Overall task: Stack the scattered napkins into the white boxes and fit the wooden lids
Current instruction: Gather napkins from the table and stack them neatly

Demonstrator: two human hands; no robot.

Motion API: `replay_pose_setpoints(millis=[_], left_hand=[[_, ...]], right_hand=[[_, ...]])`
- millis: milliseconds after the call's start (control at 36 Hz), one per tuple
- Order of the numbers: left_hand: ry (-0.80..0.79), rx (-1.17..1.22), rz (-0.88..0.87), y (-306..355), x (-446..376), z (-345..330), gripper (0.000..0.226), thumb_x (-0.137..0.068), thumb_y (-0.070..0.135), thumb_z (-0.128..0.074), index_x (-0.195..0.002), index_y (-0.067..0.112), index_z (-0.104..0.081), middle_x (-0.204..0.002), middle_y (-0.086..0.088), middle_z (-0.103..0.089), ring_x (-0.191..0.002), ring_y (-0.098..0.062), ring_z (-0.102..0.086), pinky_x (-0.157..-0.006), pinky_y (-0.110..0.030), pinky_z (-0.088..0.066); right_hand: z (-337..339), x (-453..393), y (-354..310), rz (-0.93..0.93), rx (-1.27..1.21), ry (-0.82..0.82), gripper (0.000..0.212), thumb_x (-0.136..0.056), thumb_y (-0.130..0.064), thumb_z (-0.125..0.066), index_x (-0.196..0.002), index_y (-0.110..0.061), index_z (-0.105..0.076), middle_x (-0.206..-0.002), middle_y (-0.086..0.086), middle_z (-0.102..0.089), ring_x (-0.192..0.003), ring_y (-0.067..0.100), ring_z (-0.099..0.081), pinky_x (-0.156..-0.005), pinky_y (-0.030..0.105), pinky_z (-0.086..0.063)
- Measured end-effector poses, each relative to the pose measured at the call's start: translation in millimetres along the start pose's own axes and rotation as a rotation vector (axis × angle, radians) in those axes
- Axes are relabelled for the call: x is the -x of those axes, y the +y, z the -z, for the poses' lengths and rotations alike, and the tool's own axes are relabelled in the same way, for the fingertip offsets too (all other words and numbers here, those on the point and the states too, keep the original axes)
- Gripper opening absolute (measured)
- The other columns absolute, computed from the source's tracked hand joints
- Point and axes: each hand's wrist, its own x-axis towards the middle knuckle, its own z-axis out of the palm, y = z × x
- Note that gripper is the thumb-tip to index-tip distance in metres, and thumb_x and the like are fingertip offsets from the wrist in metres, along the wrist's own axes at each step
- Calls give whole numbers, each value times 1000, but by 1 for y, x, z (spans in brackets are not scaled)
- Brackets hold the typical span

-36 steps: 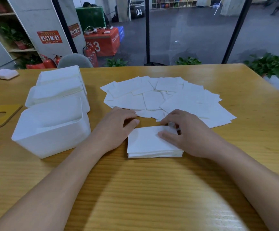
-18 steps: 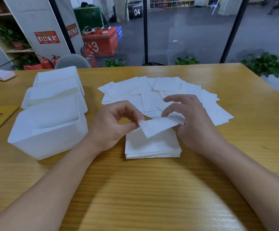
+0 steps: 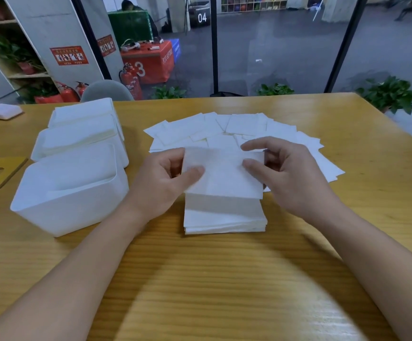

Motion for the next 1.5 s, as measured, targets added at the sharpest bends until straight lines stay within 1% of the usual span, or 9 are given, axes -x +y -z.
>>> replay_pose_setpoints(millis=[83, 222, 444, 583, 694, 1000, 1139, 1333, 1500], left_hand=[[-123, -107, 133, 3, -2, 7, 61, -102, 23, -77, -150, 52, -55, -69, -26, -49, -65, -44, -45, -66, -37, -38], [-292, -321, 220, 5, 0, 9, 84, -97, 20, -78, -161, 52, -35, -60, -8, -59, -56, -16, -61, -62, -23, -46], [-236, -434, 217, -4, -5, 21, 46, -81, 55, -91, -120, 46, -70, -66, 10, -48, -61, -8, -47, -69, -35, -40], [-217, -542, 168, -8, -6, 19, 60, -68, 85, -82, -117, 54, -70, -110, 21, -61, -96, -4, -61, -86, -28, -51], [-370, -648, 179, -7, -2, 11, 68, -71, 78, -85, -130, 55, -60, -124, 29, -52, -121, 5, -51, -99, -27, -49], [-400, -652, 201, -6, -3, 9, 71, -74, 75, -86, -136, 59, -56, -123, 30, -53, -121, 7, -47, -104, -30, -47], [-369, -616, 203, -4, 2, 6, 58, -72, 71, -90, -122, 55, -63, -120, 26, -59, -111, 2, -57, -98, -36, -54], [-168, -370, 241, -1, 24, 0, 73, -75, 58, -95, -138, 55, -57, -126, 19, -70, -110, -3, -70, -100, -34, -57], [146, 152, 289, 11, 37, -18, 51, -88, 14, -90, -133, 21, -69, -114, -7, -81, -107, -28, -78, -95, -46, -63]], right_hand=[[1, -1, 6, -108, 49, -34, 21, -101, -33, -75, -121, -35, -68, -62, 0, -49, -55, 15, -49, -56, 27, -43], [-5, 2, 17, -145, 252, -161, 22, -99, -34, -76, -118, -36, -65, -62, -8, -51, -55, 8, -47, -61, 33, -43], [-3, 4, 16, -63, 500, -127, 33, -89, -50, -82, -117, -42, -68, -98, -18, -62, -84, 1, -57, -72, 28, -47], [0, 5, 15, -91, 458, -285, 47, -85, -66, -80, -125, -44, -68, -120, -26, -63, -107, -2, -60, -92, 28, -54], [-2, 6, 12, -75, 530, -380, 63, -80, -72, -78, -135, -43, -65, -122, -25, -61, -112, 4, -58, -102, 39, -52], [-4, 6, 8, -98, 658, -427, 66, -84, -77, -72, -142, -50, -58, -117, -20, -57, -114, 13, -50, -102, 37, -43], [-4, 8, 3, -151, 583, -460, 35, -83, -70, -77, -95, -40, -65, -92, -12, -65, -92, 13, -58, -73, 29, -39], [-5, 13, -12, -187, 372, -415, 32, -79, -46, -91, -86, -24, -68, -78, -13, -63, -63, 4, -56, -60, 29, -39], [-23, 18, -12, -280, -109, -116, 42, -74, -27, -98, -106, -27, -72, -95, -2, -76, -81, 18, -73, -72, 41, -56]])
